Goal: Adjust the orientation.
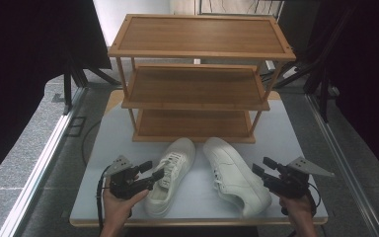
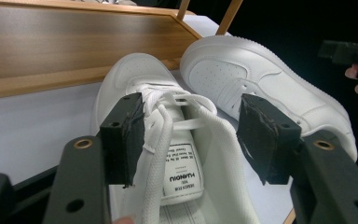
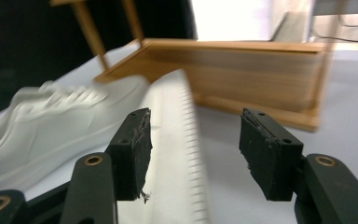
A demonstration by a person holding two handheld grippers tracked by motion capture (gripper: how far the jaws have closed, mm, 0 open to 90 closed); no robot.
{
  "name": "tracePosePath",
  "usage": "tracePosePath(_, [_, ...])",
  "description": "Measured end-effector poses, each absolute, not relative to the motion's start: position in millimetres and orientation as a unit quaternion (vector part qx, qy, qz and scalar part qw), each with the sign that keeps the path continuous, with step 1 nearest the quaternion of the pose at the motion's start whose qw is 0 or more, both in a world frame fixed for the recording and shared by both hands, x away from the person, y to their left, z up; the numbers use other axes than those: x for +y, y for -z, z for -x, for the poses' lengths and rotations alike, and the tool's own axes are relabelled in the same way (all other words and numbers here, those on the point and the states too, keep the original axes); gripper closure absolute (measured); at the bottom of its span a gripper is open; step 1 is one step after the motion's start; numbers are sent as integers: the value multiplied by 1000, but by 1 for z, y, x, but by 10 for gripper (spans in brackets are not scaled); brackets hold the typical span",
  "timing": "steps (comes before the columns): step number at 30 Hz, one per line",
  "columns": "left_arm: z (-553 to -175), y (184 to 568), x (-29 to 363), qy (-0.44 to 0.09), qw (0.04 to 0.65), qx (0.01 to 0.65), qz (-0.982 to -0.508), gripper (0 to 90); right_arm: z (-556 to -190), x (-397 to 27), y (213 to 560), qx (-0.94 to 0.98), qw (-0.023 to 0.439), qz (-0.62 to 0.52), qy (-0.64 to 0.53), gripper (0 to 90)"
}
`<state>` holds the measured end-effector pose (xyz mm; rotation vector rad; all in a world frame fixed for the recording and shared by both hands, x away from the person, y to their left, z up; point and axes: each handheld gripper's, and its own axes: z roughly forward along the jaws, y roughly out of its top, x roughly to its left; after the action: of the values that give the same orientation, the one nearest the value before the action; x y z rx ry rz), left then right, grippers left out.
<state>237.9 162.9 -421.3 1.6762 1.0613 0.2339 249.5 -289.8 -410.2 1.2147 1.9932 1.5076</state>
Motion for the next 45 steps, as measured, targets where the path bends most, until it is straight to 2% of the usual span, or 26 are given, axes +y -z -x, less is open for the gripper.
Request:
tracePosePath(5, [-238, 421, 162, -95, 545, 448, -702, 405, -239, -275, 406, 725, 173, -412, -524, 502])
tracePosePath(7, [-240, 424, 162, -92, 540, 455, -702, 407, -236, -262, 404, 734, 171, -396, -524, 579])
tracePosePath(8, [-241, 425, 162, -90, 539, 459, -701, 407, -236, -262, 404, 734, 171, -396, -524, 579])
tracePosePath(9, [-242, 424, 162, -87, 540, 462, -698, 409, -231, -248, 404, 754, 167, -372, -515, 635])
tracePosePath(10, [-244, 423, 162, -82, 542, 463, -697, 409, -231, -248, 404, 754, 167, -372, -515, 635])
tracePosePath(13, [-247, 421, 159, -74, 553, 458, -692, 408, -221, -230, 405, 778, 162, -341, -502, 730])
tracePosePath(15, [-248, 422, 155, -69, 550, 456, -696, 408, -211, -213, 413, 810, 156, -309, -473, 802])
tracePosePath(16, [-248, 422, 155, -69, 550, 456, -696, 408, -211, -213, 413, 810, 156, -309, -473, 802])
tracePosePath(19, [-248, 423, 153, -65, 548, 455, -699, 408, -207, -195, 428, 838, 141, -296, -435, 879])
tracePosePath(27, [-252, 426, 157, -52, 554, 468, -687, 412, -214, -196, 446, 855, 136, -316, -388, 895])
tracePosePath(31, [-250, 425, 152, -75, 536, 466, -700, 411, -215, -203, 442, 850, 140, -321, -392, 895])
tracePosePath(39, [-249, 426, 155, -68, 539, 467, -697, 409, -219, -221, 434, 825, 142, -341, -427, 895])
tracePosePath(45, [-247, 424, 155, -87, 529, 469, -701, 410, -222, -240, 426, 800, 161, -367, -446, 894])
